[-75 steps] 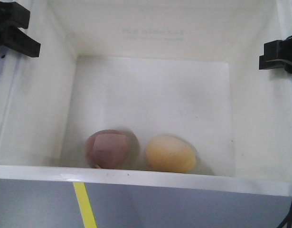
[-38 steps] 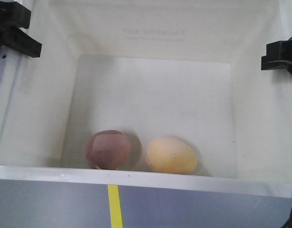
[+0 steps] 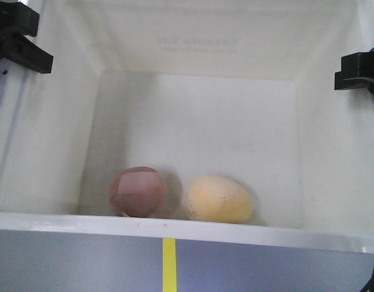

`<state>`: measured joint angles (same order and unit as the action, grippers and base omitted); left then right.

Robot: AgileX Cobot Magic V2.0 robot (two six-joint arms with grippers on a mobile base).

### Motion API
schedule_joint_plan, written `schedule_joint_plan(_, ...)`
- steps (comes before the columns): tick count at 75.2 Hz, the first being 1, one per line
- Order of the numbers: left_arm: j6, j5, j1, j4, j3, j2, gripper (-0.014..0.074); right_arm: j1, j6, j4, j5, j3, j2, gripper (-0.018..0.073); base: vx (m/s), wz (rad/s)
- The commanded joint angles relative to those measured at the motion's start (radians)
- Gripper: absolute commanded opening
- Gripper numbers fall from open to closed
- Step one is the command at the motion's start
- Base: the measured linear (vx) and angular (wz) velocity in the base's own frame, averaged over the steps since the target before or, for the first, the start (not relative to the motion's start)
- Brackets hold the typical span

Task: Place moving items into box and shelve
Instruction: 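Hold the tote by its rims with both grippers during driving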

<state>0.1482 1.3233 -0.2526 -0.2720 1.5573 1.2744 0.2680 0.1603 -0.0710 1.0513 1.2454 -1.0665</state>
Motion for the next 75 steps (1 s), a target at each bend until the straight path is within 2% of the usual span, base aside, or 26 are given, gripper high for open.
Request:
schedule_joint_plan(1,0.012,-0.073,-0.001,-0.106,0.045,-0.038,-0.0003,0.001,-0.019,-0.034,-0.129,0.039,0.024,-0.0006,0.36,0.24)
schedule_joint_plan(75,0.012,-0.073,-0.001,-0.106,0.045,-0.038,-0.0003,0.001,-0.019,-0.034,-0.129,0.039,0.024,-0.0006,0.48,0.17)
